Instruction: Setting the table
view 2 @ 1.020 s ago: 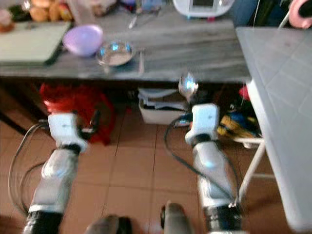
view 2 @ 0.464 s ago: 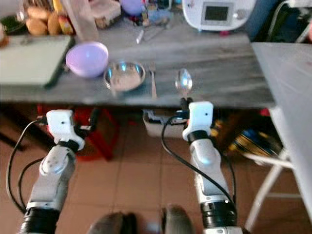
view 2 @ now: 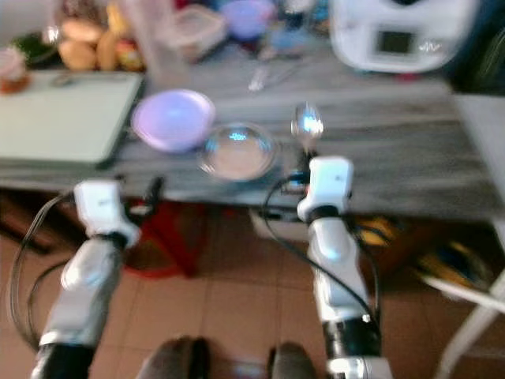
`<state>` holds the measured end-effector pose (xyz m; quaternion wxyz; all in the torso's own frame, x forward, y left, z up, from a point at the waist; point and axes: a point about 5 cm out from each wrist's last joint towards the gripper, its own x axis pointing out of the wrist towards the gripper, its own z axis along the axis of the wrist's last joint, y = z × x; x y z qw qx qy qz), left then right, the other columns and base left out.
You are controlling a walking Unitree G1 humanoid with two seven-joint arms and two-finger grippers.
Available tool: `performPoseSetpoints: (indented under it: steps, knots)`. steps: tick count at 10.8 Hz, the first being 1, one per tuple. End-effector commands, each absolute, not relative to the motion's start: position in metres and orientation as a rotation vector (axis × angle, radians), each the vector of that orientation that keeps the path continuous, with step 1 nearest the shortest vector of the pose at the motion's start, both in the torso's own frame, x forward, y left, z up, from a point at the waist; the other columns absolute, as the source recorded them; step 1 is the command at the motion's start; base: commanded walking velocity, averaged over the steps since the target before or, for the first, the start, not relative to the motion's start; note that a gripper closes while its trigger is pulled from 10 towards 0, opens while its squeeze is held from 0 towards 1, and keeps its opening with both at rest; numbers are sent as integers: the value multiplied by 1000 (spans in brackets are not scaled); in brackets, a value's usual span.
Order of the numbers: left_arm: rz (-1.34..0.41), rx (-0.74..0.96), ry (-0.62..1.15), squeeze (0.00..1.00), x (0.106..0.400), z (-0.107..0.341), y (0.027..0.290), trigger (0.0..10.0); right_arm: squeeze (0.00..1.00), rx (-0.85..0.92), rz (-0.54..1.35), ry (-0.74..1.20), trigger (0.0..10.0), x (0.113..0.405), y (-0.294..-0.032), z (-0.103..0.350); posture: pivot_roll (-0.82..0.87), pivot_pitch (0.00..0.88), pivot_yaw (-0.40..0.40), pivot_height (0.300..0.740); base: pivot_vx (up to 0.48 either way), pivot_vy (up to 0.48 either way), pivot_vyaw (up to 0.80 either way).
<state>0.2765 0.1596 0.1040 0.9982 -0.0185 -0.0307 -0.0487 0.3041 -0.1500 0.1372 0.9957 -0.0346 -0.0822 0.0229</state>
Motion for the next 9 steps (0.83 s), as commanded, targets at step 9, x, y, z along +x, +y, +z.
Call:
performPoseSetpoints:
  steps: [9]
  knots:
    - [-183, 23, 18, 0, 237, 97, 174, 10000, 0, -9, -300, -128, 10000, 327, -221, 159, -8, 259, 87, 740, 0, 0, 0]
